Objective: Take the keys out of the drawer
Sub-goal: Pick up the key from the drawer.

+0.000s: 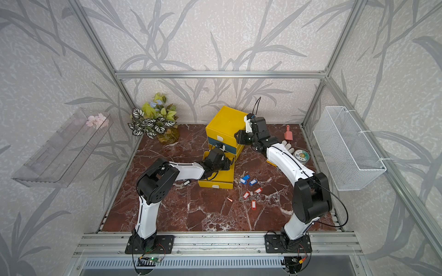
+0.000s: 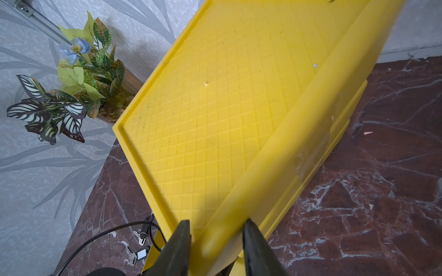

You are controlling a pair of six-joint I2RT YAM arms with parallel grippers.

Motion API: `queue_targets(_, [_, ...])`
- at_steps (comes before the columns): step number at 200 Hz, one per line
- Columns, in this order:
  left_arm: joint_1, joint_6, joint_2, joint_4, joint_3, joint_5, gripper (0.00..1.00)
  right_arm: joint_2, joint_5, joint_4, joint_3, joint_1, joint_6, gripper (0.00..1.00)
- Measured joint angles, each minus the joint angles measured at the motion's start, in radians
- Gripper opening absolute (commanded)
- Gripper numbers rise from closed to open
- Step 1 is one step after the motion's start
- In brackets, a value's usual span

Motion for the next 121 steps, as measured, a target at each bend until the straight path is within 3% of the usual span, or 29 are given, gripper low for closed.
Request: queue_targets(121, [-0.010,0.001,0.030,-0.037,0.054,0.003,0.12,0.002,0.017,0.005,0.000,-0.007,0.004,0.38])
